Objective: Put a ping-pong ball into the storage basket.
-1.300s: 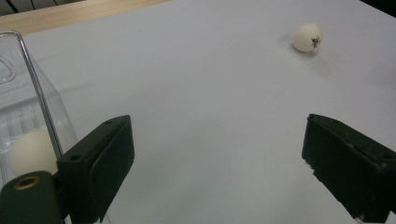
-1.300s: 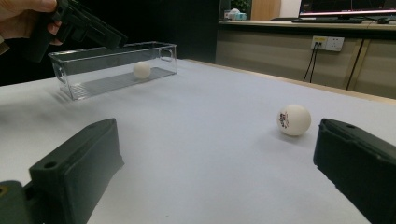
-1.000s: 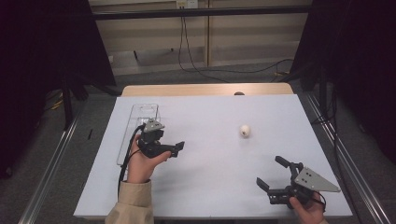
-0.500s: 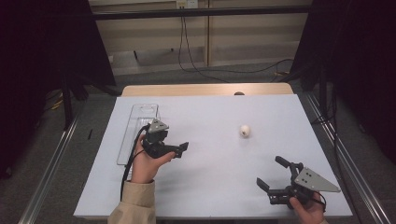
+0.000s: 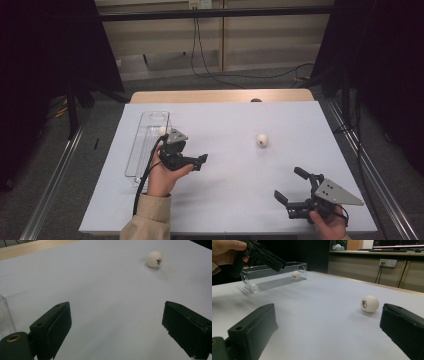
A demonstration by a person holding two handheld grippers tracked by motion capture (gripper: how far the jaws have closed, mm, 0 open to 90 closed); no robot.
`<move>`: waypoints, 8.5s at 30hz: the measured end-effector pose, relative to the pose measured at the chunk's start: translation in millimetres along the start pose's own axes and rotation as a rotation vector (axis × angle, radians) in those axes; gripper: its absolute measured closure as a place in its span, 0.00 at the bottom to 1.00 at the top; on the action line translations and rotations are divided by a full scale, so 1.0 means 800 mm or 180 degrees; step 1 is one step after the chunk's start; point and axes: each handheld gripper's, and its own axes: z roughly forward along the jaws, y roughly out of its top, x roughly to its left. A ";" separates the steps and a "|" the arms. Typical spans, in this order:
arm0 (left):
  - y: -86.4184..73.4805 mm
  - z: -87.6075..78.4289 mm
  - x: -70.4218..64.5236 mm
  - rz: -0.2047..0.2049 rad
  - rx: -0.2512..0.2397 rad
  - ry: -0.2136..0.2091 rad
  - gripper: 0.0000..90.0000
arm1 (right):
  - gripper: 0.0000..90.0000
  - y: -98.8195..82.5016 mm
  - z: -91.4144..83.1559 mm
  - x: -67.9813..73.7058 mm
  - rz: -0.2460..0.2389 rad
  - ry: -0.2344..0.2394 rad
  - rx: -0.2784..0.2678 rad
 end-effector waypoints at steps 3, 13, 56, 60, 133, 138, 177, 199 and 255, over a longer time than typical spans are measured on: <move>0.000 0.003 -0.003 -0.0011 0.0004 -0.0017 0.10 | 0.00 0.000 0.000 0.000 -0.0002 0.0001 -0.0002; 0.000 0.016 -0.013 0.0058 0.0000 -0.0053 0.10 | 0.00 0.001 0.000 0.000 0.0001 -0.0003 -0.0003; -0.001 0.059 -0.052 0.0272 0.0029 -0.0160 0.10 | 0.00 0.000 0.000 0.001 -0.0008 0.0004 0.0005; 0.000 0.062 -0.054 0.0272 0.0018 -0.0151 0.10 | 0.00 0.000 0.000 0.001 -0.0004 0.0005 0.0007; 0.008 0.102 -0.079 0.0324 -0.0069 -0.0276 0.09 | 0.00 0.000 0.001 0.000 -0.0021 0.0000 0.0010; 0.009 0.105 -0.081 0.0308 -0.0060 -0.0280 0.09 | 0.00 0.001 0.000 0.000 -0.0022 -0.0001 0.0009; 0.020 0.128 -0.096 0.0293 -0.0086 -0.0371 0.09 | 0.00 0.001 0.001 0.001 -0.0027 0.0008 0.0007; 0.027 0.142 -0.104 0.0283 -0.0064 -0.0377 0.09 | 0.00 0.001 0.000 0.001 -0.0025 0.0011 0.0006; 0.041 0.176 -0.113 0.0233 -0.0068 -0.0335 0.09 | 0.00 0.002 0.000 0.002 -0.0017 0.0019 -0.0003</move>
